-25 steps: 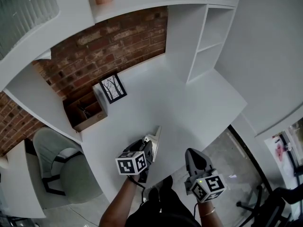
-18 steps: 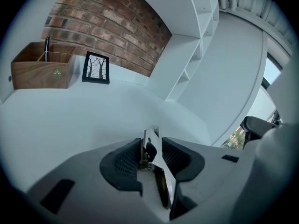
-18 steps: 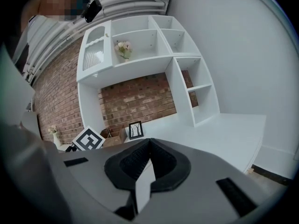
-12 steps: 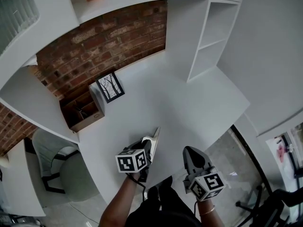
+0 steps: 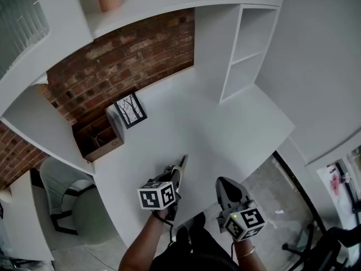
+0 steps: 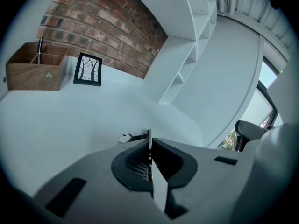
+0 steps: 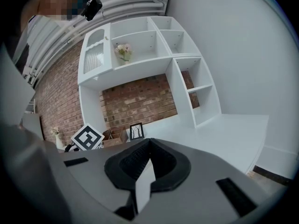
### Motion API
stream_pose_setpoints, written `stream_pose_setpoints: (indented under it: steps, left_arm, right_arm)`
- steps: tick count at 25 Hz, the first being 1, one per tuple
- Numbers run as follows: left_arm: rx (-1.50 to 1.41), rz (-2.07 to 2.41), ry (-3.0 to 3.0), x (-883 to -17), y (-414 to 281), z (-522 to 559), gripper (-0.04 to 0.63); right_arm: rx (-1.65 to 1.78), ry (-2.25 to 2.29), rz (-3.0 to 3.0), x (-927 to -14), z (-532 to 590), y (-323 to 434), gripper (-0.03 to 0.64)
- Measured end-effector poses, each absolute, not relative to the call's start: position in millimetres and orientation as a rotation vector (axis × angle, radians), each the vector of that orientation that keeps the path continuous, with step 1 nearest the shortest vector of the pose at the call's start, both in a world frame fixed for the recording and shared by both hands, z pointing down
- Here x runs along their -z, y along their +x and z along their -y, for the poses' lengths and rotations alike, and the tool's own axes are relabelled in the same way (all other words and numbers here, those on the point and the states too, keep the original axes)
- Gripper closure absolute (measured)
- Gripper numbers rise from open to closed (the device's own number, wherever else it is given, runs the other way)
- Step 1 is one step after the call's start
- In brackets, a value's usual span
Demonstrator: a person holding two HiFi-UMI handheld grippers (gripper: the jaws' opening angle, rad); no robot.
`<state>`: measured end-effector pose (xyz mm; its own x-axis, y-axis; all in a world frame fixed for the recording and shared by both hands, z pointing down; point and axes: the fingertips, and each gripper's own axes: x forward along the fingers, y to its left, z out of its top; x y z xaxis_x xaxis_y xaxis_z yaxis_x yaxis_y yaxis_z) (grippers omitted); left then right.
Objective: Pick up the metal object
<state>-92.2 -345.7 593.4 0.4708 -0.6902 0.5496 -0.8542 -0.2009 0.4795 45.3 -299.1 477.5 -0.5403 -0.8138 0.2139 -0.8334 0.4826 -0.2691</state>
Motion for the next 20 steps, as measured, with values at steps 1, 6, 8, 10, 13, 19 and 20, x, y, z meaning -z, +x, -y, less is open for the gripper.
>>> stream_pose_setpoints:
  steps: [1, 6, 8, 10, 13, 19, 20]
  left_arm:
    - [-0.274, 1.296, 1.972, -589, -92, 346, 0.584]
    - [-0.275, 1.368, 2.095, -548, -91, 349, 0.584]
    - [-0.281, 1.403, 2.149, -529, -90, 348, 0.584]
    - [-0.281, 1.432, 2.200, -511, -90, 345, 0.584]
    - [-0.276, 1.466, 2.265, -486, -89, 338, 0.584]
    - [-0.268, 1.519, 2.354, -449, -91, 317, 0.584]
    - [-0.267, 1.527, 2.363, -444, -92, 313, 0.584]
  right_arm:
    - [-0.528, 1.479, 2.656, -477, 298, 46, 0.612]
    - [-0.522, 1.493, 2.689, -468, 293, 48, 0.612]
    - [-0.498, 1.489, 2.684, -466, 291, 47, 0.612]
    - [-0.475, 1.486, 2.687, -462, 290, 46, 0.612]
    - [-0.454, 1.490, 2.697, -455, 287, 46, 0.612]
    - [-0.425, 1.517, 2.714, -442, 283, 46, 0.612]
    - [-0.420, 1.522, 2.718, -439, 282, 46, 0.612]
